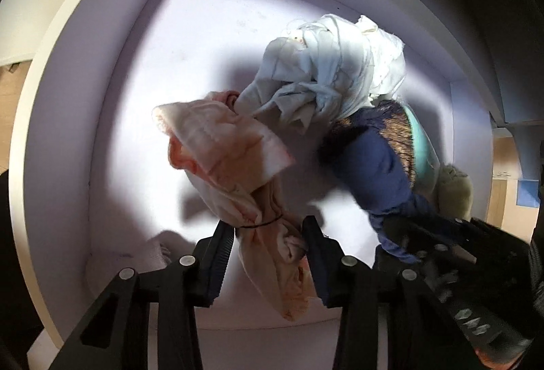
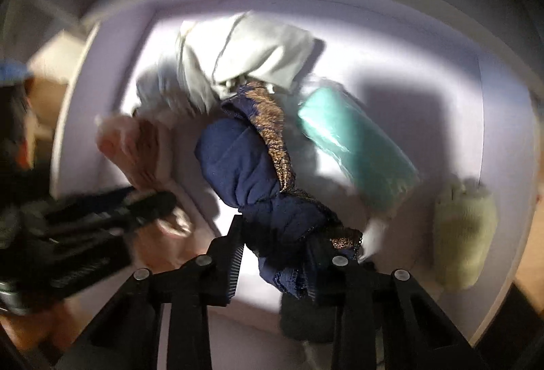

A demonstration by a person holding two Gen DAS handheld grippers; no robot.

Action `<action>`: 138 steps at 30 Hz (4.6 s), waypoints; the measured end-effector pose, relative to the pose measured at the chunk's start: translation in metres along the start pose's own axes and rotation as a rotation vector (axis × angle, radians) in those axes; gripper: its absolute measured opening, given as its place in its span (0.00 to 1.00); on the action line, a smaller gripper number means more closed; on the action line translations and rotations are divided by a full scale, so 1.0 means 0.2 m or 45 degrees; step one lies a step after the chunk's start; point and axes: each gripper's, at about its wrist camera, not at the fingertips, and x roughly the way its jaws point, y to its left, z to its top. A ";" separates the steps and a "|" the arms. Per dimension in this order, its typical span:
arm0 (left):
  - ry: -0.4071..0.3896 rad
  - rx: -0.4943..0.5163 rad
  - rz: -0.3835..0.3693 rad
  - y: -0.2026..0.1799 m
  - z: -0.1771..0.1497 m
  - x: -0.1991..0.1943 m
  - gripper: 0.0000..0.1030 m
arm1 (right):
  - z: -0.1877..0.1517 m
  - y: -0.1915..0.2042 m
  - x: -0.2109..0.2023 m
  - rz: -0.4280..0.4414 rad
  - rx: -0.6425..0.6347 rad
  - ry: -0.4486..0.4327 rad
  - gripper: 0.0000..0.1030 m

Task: Organize soft objects
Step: 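Grasp the pink-white cloth in the drawer with the left tool while the right tool lifts the navy cloth, then carry the navy cloth with the right tool and release it into the gold tray, then drop the pink-white cloth into the gold tray with the left tool while the right tool returns to the drawer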

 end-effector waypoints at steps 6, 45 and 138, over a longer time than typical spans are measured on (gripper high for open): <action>-0.006 -0.048 -0.036 0.05 0.00 0.04 0.42 | -0.05 -0.07 -0.09 0.038 0.110 -0.012 0.30; -0.094 -0.012 -0.095 0.09 -0.11 -0.05 0.34 | -0.09 -0.30 -1.71 0.207 0.464 -0.681 0.30; -0.689 0.529 -0.142 -0.35 0.01 -1.66 0.34 | -0.13 -0.11 -0.32 0.099 0.226 -0.148 0.67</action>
